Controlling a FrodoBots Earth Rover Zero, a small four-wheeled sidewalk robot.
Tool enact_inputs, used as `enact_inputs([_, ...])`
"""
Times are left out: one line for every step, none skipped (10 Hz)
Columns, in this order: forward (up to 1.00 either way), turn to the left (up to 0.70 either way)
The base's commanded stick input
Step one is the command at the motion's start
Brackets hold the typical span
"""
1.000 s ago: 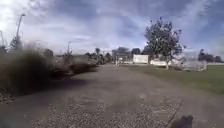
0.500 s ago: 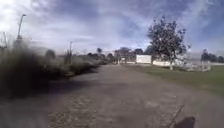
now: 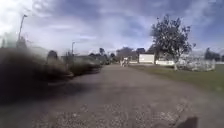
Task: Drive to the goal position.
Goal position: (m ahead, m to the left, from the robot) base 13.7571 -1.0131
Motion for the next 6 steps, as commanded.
enact_inputs([0.70, -0.31])
enact_inputs([0.70, -0.25])
enact_inputs([0.70, -0.19])
enact_inputs([0.70, -0.35])
enact_inputs([0.70, -0.35])
enact_inputs([0.70, -0.35])
